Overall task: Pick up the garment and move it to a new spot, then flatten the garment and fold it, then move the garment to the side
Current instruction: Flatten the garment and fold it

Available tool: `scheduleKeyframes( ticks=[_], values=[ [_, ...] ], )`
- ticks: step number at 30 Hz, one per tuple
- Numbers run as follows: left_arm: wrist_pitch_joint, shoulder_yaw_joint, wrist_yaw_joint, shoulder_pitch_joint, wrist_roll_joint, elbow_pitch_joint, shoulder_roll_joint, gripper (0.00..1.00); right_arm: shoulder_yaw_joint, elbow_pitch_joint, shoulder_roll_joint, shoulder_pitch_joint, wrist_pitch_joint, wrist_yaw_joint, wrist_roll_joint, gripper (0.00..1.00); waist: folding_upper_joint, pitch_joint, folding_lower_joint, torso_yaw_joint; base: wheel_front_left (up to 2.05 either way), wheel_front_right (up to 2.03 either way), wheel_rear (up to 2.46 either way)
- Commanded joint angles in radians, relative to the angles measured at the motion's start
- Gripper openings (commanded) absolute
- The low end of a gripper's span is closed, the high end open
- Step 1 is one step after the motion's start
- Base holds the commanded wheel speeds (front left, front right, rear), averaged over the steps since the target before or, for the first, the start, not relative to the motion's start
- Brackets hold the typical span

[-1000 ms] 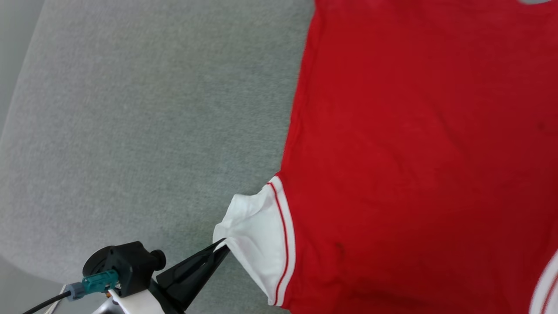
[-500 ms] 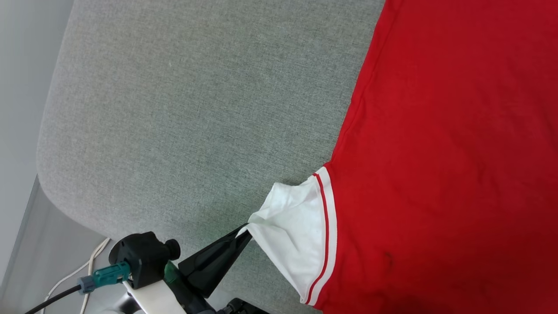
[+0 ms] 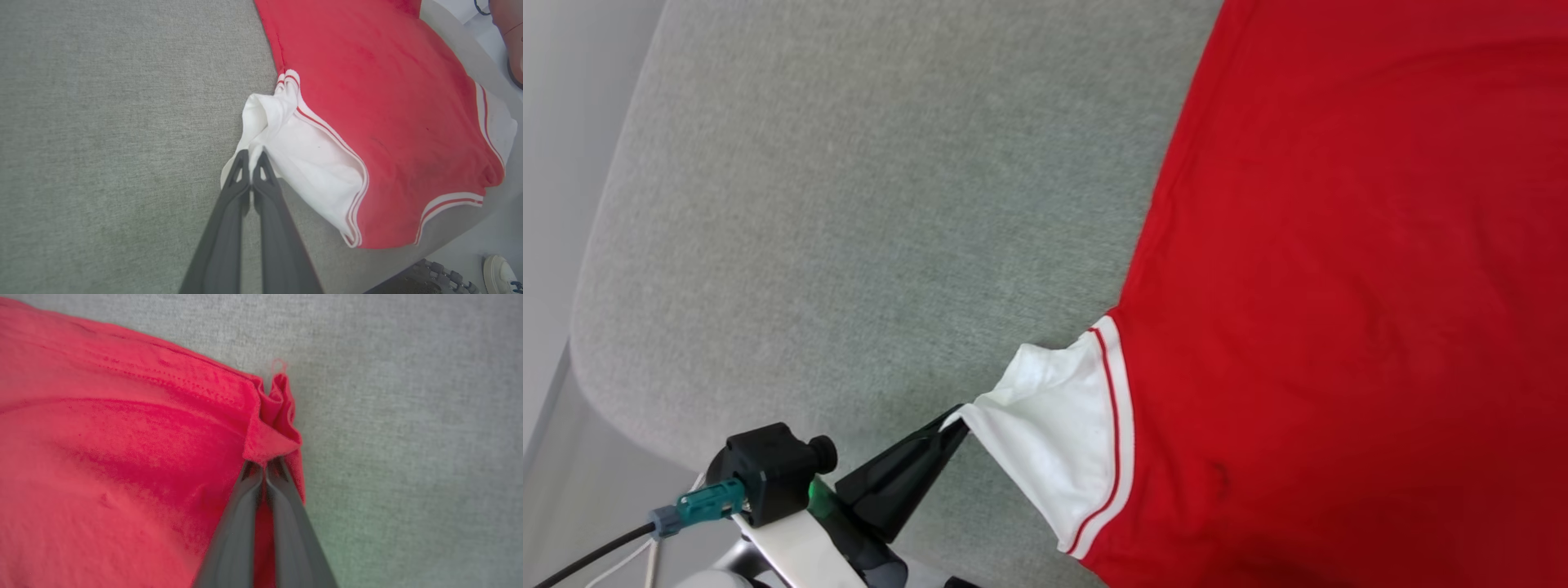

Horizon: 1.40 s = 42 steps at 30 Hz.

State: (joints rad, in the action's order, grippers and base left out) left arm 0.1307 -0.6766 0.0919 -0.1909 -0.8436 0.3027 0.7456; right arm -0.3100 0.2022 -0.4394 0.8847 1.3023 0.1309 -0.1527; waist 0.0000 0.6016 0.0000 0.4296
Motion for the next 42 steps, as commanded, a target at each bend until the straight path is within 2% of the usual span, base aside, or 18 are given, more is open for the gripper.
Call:
scheduleKeyframes(
  ticks=[1,7,14,17,26,32,39,40,41,42],
  values=[
    [0.002,0.007,-0.012,0.007,0.007,-0.003,0.014,0.00,0.005,0.028,0.022,-0.074,-0.008,0.000,-0.023,0.00,0.0000,-0.062,0.0000,-0.055,0.00,0.00,0.00],
    [0.019,0.019,-0.032,0.040,-0.011,-0.027,0.021,0.00,0.028,0.056,0.056,-0.197,-0.093,0.000,-0.115,0.00,0.0000,-0.195,0.0000,-0.139,0.00,0.00,0.00],
    [0.039,0.024,-0.057,0.090,-0.028,-0.055,0.028,0.00,0.089,0.007,0.035,-0.378,-0.143,0.000,-0.216,0.00,0.0000,-0.299,0.0000,-0.213,0.00,0.00,0.00],
    [0.058,0.027,-0.072,0.107,-0.015,-0.070,0.026,0.00,0.096,-0.034,0.025,-0.481,-0.173,0.000,-0.265,0.00,0.0000,-0.342,0.0000,-0.245,0.00,0.00,0.00],
    [0.086,0.040,-0.106,0.177,-0.041,-0.106,0.022,0.00,0.055,-0.198,0.078,-0.788,-0.248,0.000,-0.390,0.00,0.0000,-0.431,0.0000,-0.326,0.00,0.00,0.00],
    [0.094,0.034,-0.106,0.189,-0.045,-0.134,0.008,0.00,0.040,-0.232,0.126,-0.920,-0.267,0.000,-0.406,0.00,0.0000,-0.462,0.0000,-0.356,0.00,0.00,0.00],
    [0.091,0.029,-0.116,0.203,-0.051,-0.136,0.005,0.00,0.076,-0.219,0.131,-0.988,-0.322,0.000,-0.399,0.00,0.0000,-0.488,0.0000,-0.372,0.00,0.00,0.00],
    [0.089,0.029,-0.117,0.202,-0.052,-0.133,0.007,0.00,0.080,-0.223,0.129,-0.981,-0.340,0.000,-0.398,0.14,0.0000,-0.489,0.0000,-0.371,0.00,0.00,0.00],
    [0.087,0.030,-0.117,0.201,-0.052,-0.130,0.009,0.00,0.084,-0.221,0.132,-0.975,-0.351,0.000,-0.406,1.00,0.0000,-0.489,0.0000,-0.370,0.00,0.00,0.00],
    [0.086,0.030,-0.118,0.199,-0.053,-0.126,0.011,0.00,0.095,-0.224,0.129,-0.968,-0.357,0.000,-0.416,1.00,0.0000,-0.489,0.0000,-0.369,0.00,0.00,0.00]
  ],
)
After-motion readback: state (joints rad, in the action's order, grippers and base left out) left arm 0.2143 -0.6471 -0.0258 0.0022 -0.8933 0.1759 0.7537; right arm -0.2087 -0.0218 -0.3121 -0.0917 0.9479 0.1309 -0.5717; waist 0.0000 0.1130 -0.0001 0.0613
